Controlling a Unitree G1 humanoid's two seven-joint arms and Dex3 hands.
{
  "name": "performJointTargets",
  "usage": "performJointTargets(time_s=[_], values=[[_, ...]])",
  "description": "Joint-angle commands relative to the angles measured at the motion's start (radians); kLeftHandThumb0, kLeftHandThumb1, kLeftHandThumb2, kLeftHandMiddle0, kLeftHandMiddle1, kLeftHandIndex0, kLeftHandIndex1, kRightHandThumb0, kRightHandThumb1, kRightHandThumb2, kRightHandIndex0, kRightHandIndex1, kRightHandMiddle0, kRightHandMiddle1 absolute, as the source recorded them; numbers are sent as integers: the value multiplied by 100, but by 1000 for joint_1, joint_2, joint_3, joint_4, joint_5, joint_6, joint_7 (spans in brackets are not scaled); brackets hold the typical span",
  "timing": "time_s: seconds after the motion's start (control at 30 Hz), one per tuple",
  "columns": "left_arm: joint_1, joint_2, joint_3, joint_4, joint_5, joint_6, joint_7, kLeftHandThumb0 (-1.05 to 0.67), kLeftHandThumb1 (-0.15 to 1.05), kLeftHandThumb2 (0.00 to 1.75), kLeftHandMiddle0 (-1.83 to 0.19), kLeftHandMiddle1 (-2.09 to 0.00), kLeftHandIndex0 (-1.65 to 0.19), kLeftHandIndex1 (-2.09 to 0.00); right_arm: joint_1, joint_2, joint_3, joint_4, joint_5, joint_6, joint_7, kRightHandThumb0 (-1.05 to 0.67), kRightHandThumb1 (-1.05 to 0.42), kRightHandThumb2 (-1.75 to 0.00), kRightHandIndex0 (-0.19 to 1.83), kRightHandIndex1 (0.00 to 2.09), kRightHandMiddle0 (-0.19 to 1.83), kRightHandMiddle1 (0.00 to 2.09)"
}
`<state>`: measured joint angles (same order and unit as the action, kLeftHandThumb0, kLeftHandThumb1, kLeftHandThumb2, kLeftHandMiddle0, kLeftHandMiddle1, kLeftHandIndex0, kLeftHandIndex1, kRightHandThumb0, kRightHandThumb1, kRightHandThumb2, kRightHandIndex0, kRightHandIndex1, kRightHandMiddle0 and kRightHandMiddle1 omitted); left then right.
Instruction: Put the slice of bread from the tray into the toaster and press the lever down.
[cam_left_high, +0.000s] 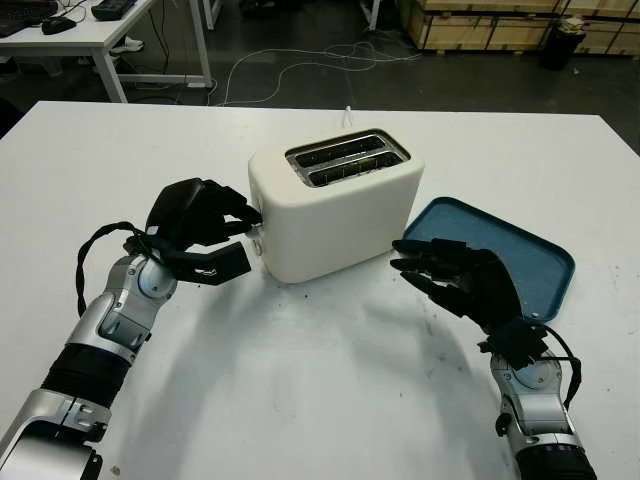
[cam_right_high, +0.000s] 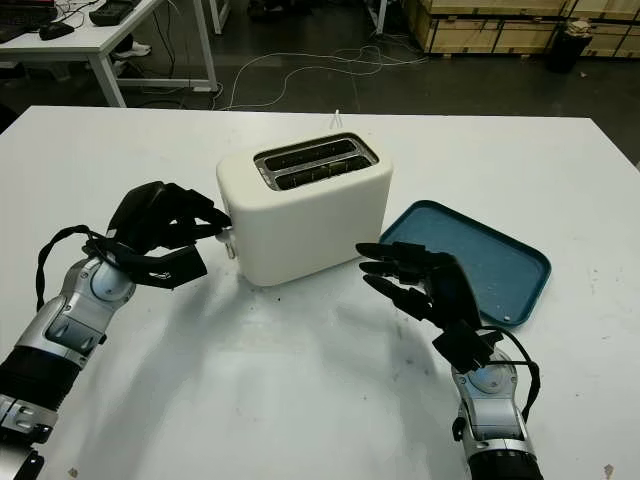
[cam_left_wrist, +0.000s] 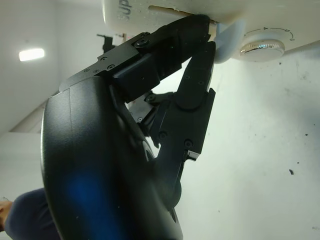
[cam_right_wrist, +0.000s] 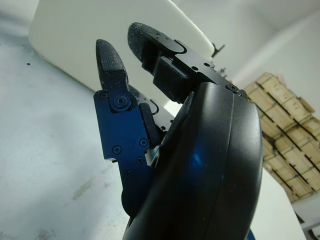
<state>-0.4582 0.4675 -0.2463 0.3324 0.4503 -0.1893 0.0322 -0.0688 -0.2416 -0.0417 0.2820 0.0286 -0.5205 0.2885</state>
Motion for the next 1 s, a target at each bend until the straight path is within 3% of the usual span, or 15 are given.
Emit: performJointTargets(time_s=[0.0, 0.13, 0.27, 0.53, 0.97], values=[[5, -206, -162, 82, 32, -40, -32, -30, 80, 1, -94, -129, -133, -7, 2, -10, -6, 2, 0, 2, -3, -40, -89, 0, 110, 0, 99, 0], [-6, -362, -188, 289, 30, -48, 78, -30, 84, 2, -91, -129, -133, -8, 3, -13, -9, 4, -1, 2, -2, -40, -89, 0, 110, 0, 98, 0], [8, -435, -189, 405, 14, -25, 122, -29, 86, 2, -90, -130, -130, -8, 1, -21, -16, 9, 10, -3, 8, -39, -89, 0, 110, 0, 98, 0], [64, -413, -180, 491, -14, -75, 202, -23, 87, 1, -90, -130, -128, -8, -7, -32, -18, 19, -1, -12, 10, -39, -89, 0, 110, 0, 99, 1], [97, -356, -184, 461, -3, -109, 219, -28, 87, 0, -89, -126, -128, -13, -8, -37, -11, 18, -2, -10, 13, -40, -89, 0, 110, 0, 100, 0]])
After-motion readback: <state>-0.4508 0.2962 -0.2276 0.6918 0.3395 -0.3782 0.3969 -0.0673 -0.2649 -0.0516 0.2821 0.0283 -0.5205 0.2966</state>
